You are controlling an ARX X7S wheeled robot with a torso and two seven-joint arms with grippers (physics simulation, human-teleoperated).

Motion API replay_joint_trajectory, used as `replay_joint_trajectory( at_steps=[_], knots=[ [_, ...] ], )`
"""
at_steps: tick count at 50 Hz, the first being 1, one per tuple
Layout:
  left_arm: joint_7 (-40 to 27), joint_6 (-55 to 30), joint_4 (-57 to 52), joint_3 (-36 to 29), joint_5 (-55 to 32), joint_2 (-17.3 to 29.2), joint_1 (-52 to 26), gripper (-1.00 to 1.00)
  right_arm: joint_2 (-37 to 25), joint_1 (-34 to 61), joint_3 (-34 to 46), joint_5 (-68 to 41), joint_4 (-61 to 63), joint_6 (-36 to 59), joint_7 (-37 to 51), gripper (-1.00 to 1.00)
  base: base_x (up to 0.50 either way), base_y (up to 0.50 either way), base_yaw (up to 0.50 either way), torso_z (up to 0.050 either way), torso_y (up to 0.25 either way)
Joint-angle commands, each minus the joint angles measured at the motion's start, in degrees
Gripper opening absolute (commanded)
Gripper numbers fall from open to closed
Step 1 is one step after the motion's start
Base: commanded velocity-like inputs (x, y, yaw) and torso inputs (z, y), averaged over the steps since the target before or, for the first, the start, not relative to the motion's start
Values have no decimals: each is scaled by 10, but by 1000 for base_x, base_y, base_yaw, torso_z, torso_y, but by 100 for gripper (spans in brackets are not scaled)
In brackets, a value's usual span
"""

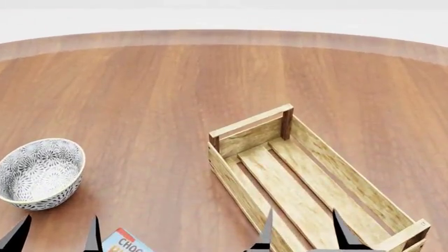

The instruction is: Pick up the chocolate pudding and put it in the tray.

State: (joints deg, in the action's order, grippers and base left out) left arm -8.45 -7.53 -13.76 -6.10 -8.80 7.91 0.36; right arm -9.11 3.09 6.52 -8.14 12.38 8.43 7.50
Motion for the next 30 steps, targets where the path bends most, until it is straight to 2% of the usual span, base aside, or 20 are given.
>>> replay_joint_trajectory(
  at_steps=[1, 7, 30],
  knots=[
    [-5, 5, 2, -3, -5, 5, 0, 100, -33, -51, -16, -54, 73, 12, -28, 100, 0, 0, 0, 0, 0],
    [-8, 3, -2, -7, -5, 8, 2, 100, -45, -120, -15, -58, 88, -74, -55, 100, 0, 0, 0, 0, 0],
    [-18, 2, -7, -10, -18, 18, 0, 100, -97, -237, -7, -77, 103, -173, -118, 100, 0, 0, 0, 0, 0]
  ],
)
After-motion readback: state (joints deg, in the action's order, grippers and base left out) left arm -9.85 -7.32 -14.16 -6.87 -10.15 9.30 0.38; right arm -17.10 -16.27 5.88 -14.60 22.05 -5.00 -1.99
